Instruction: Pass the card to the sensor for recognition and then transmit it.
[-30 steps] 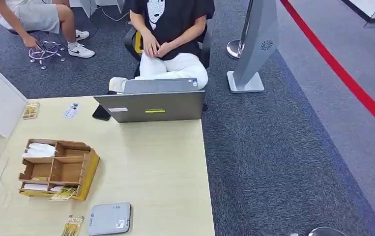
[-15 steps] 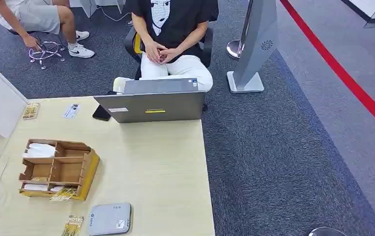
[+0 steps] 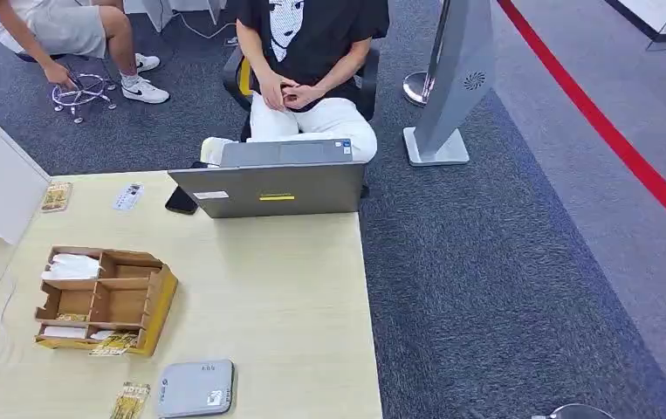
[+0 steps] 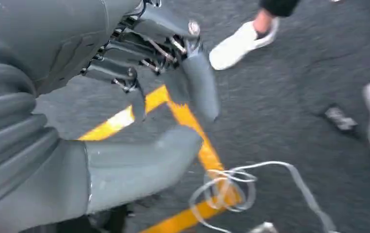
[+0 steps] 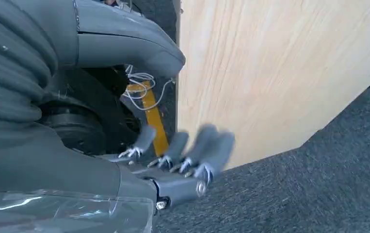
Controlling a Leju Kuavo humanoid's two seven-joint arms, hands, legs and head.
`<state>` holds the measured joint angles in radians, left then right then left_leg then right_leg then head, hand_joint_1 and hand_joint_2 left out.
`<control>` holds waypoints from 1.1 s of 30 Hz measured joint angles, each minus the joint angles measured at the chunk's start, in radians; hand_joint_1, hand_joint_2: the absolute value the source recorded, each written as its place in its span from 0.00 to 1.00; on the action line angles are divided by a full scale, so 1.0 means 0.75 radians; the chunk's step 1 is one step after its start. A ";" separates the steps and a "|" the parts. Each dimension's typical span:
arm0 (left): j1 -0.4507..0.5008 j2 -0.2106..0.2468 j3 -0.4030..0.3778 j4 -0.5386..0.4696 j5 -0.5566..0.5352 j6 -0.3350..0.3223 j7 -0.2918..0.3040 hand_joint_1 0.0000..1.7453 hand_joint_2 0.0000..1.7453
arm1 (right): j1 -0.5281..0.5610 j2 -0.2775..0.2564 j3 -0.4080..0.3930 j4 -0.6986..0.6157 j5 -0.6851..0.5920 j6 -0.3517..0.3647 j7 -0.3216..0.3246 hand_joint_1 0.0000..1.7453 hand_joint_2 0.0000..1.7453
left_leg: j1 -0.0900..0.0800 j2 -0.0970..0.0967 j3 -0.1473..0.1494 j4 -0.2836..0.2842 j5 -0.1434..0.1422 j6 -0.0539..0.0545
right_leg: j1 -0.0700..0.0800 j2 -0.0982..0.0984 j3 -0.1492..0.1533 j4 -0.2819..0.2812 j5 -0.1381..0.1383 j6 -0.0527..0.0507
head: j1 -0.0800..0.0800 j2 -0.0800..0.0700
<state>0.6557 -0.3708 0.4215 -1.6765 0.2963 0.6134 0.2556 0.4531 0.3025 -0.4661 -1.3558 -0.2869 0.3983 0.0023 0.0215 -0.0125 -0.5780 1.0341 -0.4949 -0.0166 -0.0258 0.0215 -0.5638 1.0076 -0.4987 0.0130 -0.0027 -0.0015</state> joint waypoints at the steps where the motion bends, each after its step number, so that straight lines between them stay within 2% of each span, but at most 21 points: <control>1: 0.000 -0.001 -0.007 0.015 -0.035 -0.014 0.017 1.00 1.00 | 0.000 0.000 -0.002 0.000 -0.002 0.000 -0.002 1.00 1.00 | 0.000 0.000 0.000 0.000 0.000 0.000 | 0.000 0.000 0.000 0.000 0.000 0.000 | -0.001 0.000; 5: -0.002 -0.003 -0.011 0.084 -0.289 -0.165 0.053 1.00 1.00 | 0.002 0.000 -0.005 -0.001 -0.051 -0.001 -0.013 1.00 1.00 | 0.000 0.000 0.001 0.000 0.000 0.000 | 0.000 0.000 0.000 0.000 0.000 0.000 | 0.000 0.000; 8: -0.007 -0.003 -0.010 0.139 -0.438 -0.336 0.088 1.00 1.00 | 0.004 0.000 -0.006 -0.002 -0.073 0.002 -0.019 1.00 1.00 | 0.000 0.000 0.001 0.000 0.000 0.000 | 0.000 0.000 0.000 0.000 0.000 0.000 | -0.001 0.000; 11: -0.012 -0.003 -0.010 0.182 -0.465 -0.376 0.094 1.00 1.00 | 0.007 0.000 -0.006 -0.002 -0.073 0.006 -0.019 1.00 1.00 | 0.000 0.001 0.001 0.000 0.000 -0.001 | 0.000 0.000 0.000 0.000 0.000 0.000 | -0.001 0.000; 12: -0.012 -0.003 -0.010 0.190 -0.467 -0.380 0.097 0.00 1.00 | 0.009 0.000 -0.006 -0.002 -0.073 0.007 -0.019 0.00 1.00 | 0.000 0.000 0.001 0.000 0.000 -0.001 | 0.000 0.000 0.000 0.000 0.000 0.000 | 0.000 0.000; 14: -0.012 -0.003 -0.009 0.203 -0.473 -0.395 0.103 0.00 1.00 | 0.009 0.000 -0.007 -0.002 -0.073 0.010 -0.019 0.00 1.00 | 0.000 0.000 0.001 0.000 -0.001 0.000 | 0.000 0.000 0.000 0.000 0.000 0.000 | -0.001 0.000; 17: -0.028 0.004 -0.010 0.245 -0.545 -0.567 0.147 0.00 1.00 | 0.002 0.000 -0.004 0.012 -0.053 0.012 -0.010 0.00 1.00 | 0.000 0.000 0.001 0.000 -0.001 0.000 | 0.000 0.000 0.000 0.000 0.000 0.000 | -0.001 0.000; 18: -0.045 0.011 -0.011 0.278 -0.550 -0.593 0.148 0.00 1.00 | -0.006 0.000 0.002 0.030 -0.043 0.003 -0.006 0.00 1.00 | 0.000 0.000 0.001 0.000 -0.001 0.000 | 0.000 0.000 0.001 0.000 0.000 0.000 | 0.000 0.000; 26: -0.148 0.070 -0.064 0.504 -0.532 -0.646 0.074 0.00 1.00 | -0.064 -0.009 0.077 0.199 0.034 -0.094 -0.001 0.00 1.00 | 0.000 0.000 0.002 0.000 -0.001 0.000 | 0.000 0.000 0.001 0.000 0.000 0.000 | -0.001 0.000; 33: -0.244 0.140 -0.144 0.714 -0.507 -0.677 -0.002 0.00 1.00 | -0.124 -0.061 0.163 0.382 0.101 -0.176 -0.001 0.00 1.00 | 0.000 0.000 0.002 0.000 -0.001 0.000 | 0.000 0.000 0.002 0.000 0.000 0.000 | 0.000 0.000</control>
<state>0.4723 -0.2655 0.3135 -1.1413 -0.0839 0.1053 0.2540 0.3604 0.2567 -0.3441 -1.0696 -0.2113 0.2666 0.0015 0.0217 -0.0122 -0.5767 1.0341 -0.4955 -0.0167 -0.0258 0.0216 -0.5621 1.0078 -0.4989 0.0129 -0.0027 -0.0015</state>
